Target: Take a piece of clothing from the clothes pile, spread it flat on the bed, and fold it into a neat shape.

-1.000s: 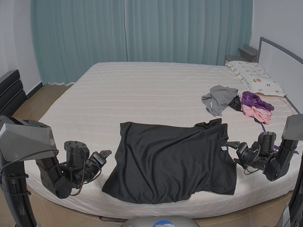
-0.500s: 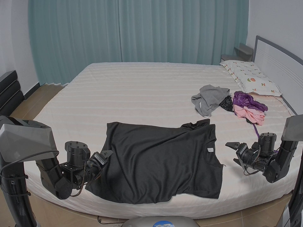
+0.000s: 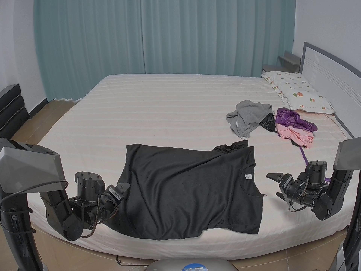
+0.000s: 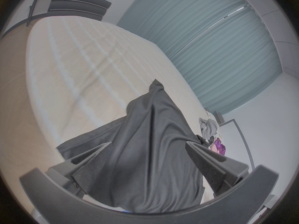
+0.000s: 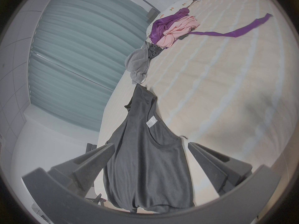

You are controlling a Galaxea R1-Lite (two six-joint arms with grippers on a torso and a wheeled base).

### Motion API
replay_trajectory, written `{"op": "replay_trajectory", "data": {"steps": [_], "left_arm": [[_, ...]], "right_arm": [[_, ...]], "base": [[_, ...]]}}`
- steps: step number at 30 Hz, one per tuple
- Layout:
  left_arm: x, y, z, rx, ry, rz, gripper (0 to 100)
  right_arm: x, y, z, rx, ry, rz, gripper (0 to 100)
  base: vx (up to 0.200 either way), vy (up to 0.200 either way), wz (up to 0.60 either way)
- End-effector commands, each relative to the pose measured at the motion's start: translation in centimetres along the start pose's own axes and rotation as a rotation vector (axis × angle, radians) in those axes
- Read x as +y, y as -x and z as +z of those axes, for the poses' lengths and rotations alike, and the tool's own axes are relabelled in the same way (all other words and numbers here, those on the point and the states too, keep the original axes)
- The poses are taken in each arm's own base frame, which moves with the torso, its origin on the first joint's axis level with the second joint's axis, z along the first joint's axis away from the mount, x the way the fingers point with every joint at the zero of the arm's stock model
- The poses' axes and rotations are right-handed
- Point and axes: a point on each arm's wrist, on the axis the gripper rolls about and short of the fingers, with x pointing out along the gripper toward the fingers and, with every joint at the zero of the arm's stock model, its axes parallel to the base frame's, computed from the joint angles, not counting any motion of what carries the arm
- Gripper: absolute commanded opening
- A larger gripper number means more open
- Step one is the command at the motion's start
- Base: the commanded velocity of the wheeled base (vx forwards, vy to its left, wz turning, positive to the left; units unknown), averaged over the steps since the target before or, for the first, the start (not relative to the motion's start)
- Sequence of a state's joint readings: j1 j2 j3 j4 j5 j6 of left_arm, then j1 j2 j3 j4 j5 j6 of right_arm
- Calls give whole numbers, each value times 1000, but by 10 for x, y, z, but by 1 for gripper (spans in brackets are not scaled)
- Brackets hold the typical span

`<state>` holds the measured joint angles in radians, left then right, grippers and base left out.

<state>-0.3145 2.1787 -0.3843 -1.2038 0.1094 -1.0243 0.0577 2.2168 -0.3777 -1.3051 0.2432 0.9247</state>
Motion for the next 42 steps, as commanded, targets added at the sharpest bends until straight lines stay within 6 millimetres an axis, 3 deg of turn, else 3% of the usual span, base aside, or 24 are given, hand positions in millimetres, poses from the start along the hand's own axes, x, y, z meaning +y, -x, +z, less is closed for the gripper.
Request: {"op": "replay_trajectory", "data": {"steps": [1,8,15,23,28,40,41,42], "left_arm": [[8,10,-3,17,-2,33,100],[29,18,-9,52,0,122,100],[49,3,-21,33,-34,247,100],[55,-6,-18,1,-97,279,100],[53,-23,-7,-54,-96,273,100],[56,-44,-11,-76,-188,294,100],[56,-44,-11,-76,-188,294,0],[57,-43,-10,-78,-186,300,0]], "right_arm": [[0,0,0,2,0,0,100],[2,-2,-6,22,6,4,100],[1,-1,-7,26,5,1,100],[1,-2,-7,25,6,-1,100],[0,-2,-8,29,3,-6,100],[-3,-5,-8,32,3,-12,100],[-3,-5,-8,32,3,-12,100],[-3,-5,-9,33,3,-16,100]], "base": [[0,0,0],[0,0,0],[0,0,0],[0,0,0],[0,0,0],[0,0,0],[0,0,0],[0,0,0]]}}
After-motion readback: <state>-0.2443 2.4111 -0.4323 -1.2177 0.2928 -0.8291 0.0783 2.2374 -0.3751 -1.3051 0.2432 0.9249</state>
